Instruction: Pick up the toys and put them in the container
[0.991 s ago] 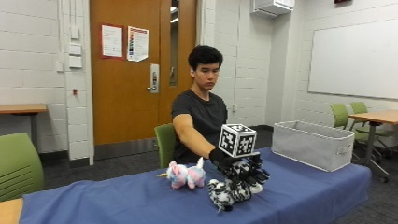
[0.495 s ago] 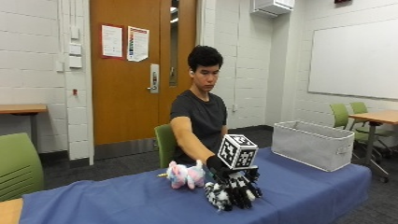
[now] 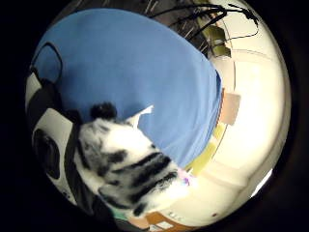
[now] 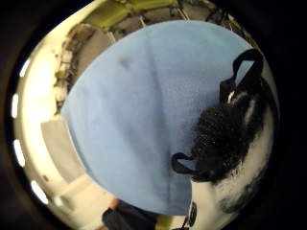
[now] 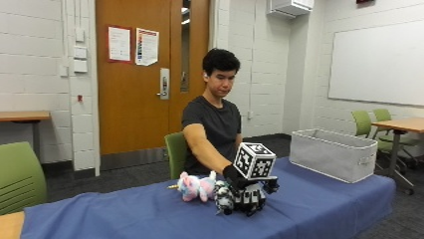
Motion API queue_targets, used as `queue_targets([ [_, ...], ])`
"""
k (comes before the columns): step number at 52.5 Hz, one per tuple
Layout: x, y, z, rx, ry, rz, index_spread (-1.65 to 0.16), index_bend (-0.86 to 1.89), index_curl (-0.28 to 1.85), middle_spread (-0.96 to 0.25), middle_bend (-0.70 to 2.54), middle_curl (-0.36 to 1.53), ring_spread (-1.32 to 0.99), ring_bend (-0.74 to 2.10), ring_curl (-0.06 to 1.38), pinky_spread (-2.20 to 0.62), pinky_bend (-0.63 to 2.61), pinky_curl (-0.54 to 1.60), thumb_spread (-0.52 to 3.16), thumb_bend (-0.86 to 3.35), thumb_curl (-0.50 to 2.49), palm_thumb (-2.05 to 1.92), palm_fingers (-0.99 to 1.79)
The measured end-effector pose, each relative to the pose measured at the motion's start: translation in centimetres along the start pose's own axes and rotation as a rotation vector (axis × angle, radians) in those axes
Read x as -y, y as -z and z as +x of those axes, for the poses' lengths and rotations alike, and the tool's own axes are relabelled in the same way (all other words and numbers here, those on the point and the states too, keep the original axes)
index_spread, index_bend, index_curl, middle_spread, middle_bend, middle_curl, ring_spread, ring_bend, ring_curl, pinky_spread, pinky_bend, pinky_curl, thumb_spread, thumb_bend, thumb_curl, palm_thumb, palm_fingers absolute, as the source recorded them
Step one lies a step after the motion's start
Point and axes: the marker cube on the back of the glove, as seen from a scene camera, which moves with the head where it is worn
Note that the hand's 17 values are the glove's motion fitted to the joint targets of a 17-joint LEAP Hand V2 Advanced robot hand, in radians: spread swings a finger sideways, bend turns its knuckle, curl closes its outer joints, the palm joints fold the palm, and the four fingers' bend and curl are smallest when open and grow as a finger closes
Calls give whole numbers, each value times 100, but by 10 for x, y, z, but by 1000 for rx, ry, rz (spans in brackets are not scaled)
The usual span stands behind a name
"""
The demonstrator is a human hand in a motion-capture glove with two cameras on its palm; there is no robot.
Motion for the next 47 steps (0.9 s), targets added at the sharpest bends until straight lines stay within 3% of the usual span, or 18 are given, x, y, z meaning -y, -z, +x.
queue_targets([
  [9, -9, 22, -7, 80, 8, 42, -31, 70, 23, -37, 83, 58, -41, 111, 55, -45, 87, 37, 70, 14, 59, 62, 123],
  [24, -45, 156, -60, 160, 76, 214, -20, 94, 37, -34, 92, 66, -40, 112, 57, -46, 90, 40, 49, 10, 71, 60, 119],
  [39, -103, 284, -217, 134, 297, 401, -15, 97, 44, -32, 95, 70, -40, 114, 58, -45, 92, 41, 39, 9, 81, 58, 115],
  [47, -144, 318, -313, 159, 458, 442, -14, 96, 47, -31, 95, 71, -40, 114, 58, -45, 93, 42, 36, 8, 86, 58, 114],
])
